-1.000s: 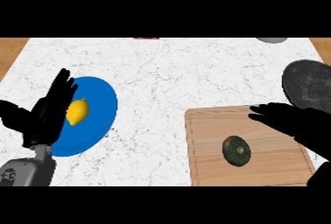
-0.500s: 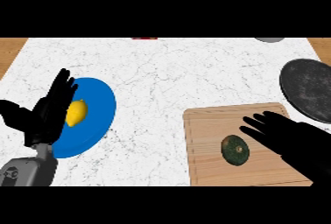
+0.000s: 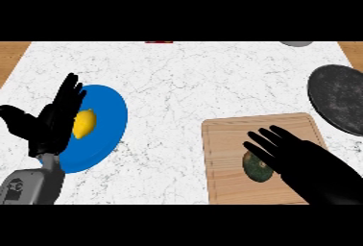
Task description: Pick the squash from the cutting board and place it in the pan
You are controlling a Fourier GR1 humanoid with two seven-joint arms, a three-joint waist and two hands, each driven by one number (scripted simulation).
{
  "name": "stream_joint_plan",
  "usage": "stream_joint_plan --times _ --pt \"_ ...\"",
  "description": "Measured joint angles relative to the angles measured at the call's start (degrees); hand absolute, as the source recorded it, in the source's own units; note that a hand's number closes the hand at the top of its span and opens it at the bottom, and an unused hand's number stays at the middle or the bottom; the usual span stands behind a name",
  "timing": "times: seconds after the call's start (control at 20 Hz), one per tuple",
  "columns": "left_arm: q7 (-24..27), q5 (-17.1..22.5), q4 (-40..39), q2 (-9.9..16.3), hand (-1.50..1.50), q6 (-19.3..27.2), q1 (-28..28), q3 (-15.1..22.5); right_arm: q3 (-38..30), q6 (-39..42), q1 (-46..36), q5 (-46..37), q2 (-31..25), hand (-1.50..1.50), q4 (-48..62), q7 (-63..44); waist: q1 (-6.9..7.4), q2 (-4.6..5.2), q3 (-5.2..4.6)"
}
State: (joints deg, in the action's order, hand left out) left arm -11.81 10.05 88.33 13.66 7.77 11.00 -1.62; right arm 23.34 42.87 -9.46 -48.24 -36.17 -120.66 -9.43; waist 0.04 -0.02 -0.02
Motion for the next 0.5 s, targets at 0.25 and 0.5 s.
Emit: stream_joint_plan --times 0.25,0.5 --pt "-0.90 -0.49 2.74 -0.71 0.00 -0.78 -2.35 0.04 0.95 2.22 0.31 -4.11 3.30 -1.50 0.40 -1.99 0.03 -0.01 0.02" --pt "-1.81 -0.50 3.04 -0.32 0.00 -1.62 -1.58 -1.47 1.65 1.15 -0.85 -8.09 6.28 -1.50 5.33 -1.58 0.08 0.02 0.01"
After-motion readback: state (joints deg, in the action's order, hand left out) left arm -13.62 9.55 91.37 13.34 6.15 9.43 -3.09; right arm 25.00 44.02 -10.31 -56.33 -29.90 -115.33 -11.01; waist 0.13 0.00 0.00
